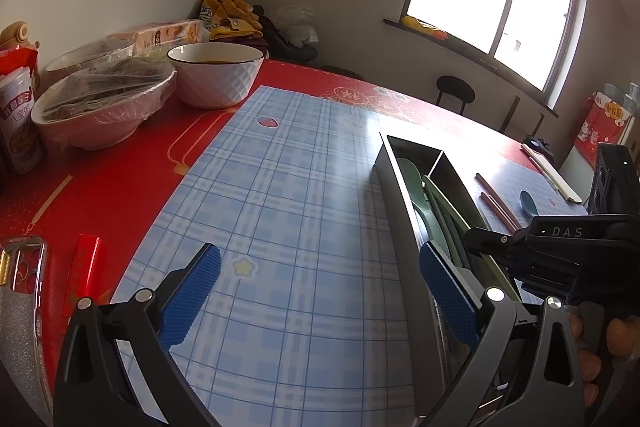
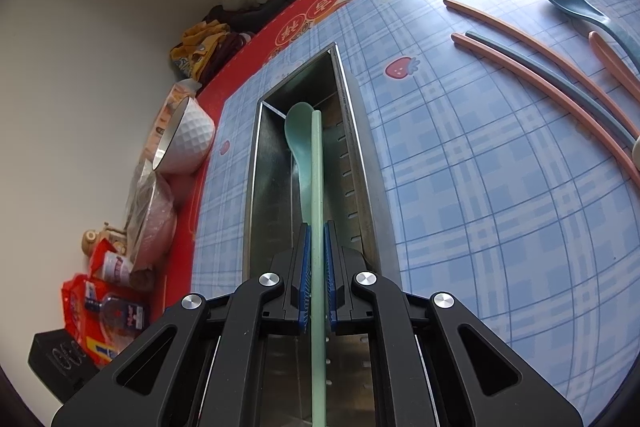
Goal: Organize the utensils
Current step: 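Lower the green chopstick into the steel caddy and open the right gripper, then move the right tool back over the remaining utensils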
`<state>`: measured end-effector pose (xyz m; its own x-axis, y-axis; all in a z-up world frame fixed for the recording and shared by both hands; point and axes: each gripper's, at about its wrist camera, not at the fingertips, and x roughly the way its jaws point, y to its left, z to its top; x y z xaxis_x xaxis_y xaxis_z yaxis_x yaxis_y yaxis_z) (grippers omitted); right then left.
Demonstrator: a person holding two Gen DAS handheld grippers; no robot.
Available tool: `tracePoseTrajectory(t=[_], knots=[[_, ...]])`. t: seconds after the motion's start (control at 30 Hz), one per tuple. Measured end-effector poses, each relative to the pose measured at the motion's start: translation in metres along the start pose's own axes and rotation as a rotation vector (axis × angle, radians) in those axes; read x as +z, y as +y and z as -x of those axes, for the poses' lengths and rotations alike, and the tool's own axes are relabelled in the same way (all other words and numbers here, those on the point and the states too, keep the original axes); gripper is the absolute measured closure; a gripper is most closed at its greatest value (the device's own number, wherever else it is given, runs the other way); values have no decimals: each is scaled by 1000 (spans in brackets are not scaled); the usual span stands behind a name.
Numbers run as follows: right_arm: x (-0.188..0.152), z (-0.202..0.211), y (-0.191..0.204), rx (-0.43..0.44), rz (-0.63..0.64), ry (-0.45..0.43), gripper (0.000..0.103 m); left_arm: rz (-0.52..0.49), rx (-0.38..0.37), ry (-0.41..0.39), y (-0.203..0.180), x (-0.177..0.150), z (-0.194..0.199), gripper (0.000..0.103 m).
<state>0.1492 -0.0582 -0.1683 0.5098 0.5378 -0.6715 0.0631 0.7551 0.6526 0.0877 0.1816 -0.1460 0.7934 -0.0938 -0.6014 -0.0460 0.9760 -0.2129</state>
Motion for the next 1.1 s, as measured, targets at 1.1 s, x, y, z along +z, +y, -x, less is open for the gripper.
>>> tracePoseTrajectory(t=[1.1], knots=[[5, 24, 17, -18, 107, -71, 95, 28, 15, 9, 4, 0, -2, 6]])
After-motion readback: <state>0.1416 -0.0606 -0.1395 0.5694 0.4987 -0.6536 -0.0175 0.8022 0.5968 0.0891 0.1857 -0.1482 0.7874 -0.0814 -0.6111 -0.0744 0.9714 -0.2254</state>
